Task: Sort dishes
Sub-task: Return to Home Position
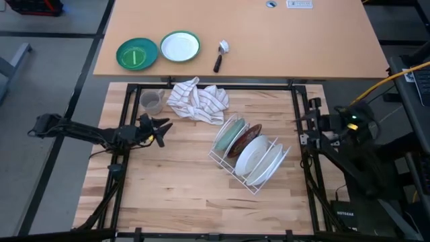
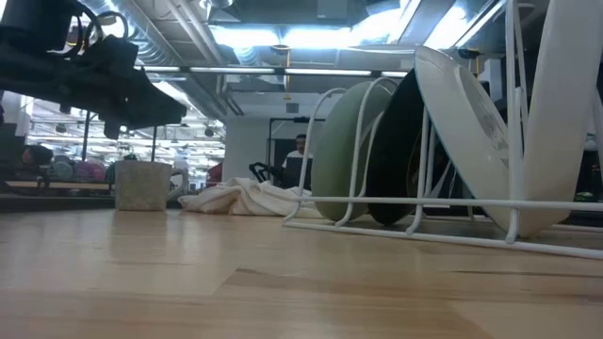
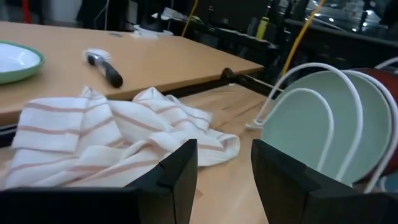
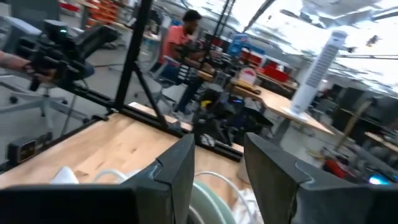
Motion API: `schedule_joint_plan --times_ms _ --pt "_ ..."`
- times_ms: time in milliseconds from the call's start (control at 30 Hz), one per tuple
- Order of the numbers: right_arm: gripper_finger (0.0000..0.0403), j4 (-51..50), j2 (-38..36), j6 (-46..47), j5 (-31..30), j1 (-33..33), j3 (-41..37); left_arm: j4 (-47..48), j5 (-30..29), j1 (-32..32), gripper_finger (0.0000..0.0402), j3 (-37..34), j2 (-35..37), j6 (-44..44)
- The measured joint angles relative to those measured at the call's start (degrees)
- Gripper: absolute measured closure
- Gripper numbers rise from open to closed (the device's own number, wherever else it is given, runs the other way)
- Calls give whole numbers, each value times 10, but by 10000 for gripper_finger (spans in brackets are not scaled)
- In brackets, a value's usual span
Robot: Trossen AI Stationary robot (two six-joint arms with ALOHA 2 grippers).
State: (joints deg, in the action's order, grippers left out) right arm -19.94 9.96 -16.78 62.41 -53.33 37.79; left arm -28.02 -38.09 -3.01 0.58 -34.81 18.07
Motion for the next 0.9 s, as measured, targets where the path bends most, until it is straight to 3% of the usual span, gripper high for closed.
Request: schedule_joint_plan --times_ms 167,333,600,900 --pt "258 82 0 9 -4 31 -57 3 0 16 260 0 -2 13" --pt "258 149 0 6 -91 61 -82 10 0 24 260 0 -2 13" --pt "258 170 0 -20 -223 93 -180 46 0 25 260 0 -3 28" --pt "258 265 0 -30 -289 99 -271 119 0 25 260 0 -3 68"
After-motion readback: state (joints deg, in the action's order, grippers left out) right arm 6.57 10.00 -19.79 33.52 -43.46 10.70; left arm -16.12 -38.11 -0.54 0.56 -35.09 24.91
